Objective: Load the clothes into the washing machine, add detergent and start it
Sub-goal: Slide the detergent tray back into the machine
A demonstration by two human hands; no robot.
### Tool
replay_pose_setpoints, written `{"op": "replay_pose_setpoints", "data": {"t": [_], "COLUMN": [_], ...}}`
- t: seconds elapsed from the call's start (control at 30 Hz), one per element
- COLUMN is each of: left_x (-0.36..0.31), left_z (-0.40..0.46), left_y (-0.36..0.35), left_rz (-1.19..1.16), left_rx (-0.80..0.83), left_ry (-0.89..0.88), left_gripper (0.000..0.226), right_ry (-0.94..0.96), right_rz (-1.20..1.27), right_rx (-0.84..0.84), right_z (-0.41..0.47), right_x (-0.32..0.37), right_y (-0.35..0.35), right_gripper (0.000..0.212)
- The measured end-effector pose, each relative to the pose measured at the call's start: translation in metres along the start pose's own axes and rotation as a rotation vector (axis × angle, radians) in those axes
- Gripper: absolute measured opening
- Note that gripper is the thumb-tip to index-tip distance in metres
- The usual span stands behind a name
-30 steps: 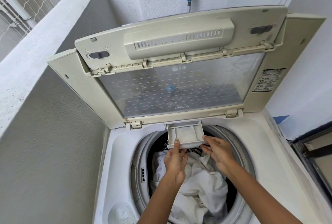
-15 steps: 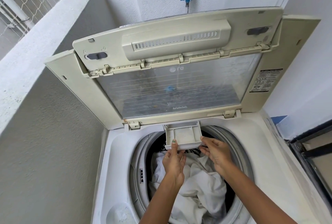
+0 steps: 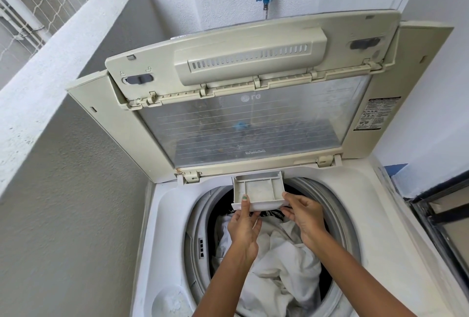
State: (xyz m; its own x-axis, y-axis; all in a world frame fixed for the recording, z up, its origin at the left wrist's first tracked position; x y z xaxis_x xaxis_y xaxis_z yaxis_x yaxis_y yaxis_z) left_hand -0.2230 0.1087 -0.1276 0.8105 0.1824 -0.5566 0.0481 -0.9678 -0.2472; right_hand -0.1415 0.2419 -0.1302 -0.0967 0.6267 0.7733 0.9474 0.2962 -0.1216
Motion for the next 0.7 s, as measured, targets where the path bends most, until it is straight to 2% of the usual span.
{"op": "replay_pose_setpoints", "data": {"t": [0.47, 0.7], "left_x": [0.009, 0.008], "left_z": [-0.002, 0.004], "left_y": [-0.001, -0.005], "left_rz": [0.006, -0.023], "left_rx": [0.039, 0.097], "left_ry": [0.035, 0.019], "left_gripper": [0.022, 0.016], "right_ry": [-0.012, 0.001], "right_rz": [-0.006, 0.005], "right_rx": [-0.021, 0.037], "right_z": [0.0, 0.003], "right_x": [-0.004, -0.003], "right_y": [0.012, 0.011], "right_gripper": [0.006, 0.011]}}
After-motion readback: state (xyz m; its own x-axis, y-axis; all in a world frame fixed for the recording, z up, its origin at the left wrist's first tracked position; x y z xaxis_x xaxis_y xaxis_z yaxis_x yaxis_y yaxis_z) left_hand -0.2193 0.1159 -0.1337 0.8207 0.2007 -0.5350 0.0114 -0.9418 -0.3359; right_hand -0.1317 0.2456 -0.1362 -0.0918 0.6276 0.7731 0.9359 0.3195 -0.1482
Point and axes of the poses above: each hand's wrist, its own z-axis towards the middle knuckle, its own y-axis out of the back of the hand, x = y × z, the point moved 6 cm from there along z, towards the middle knuckle, and after that the axes turned 4 degrees about -x, right-handed, at the moved point
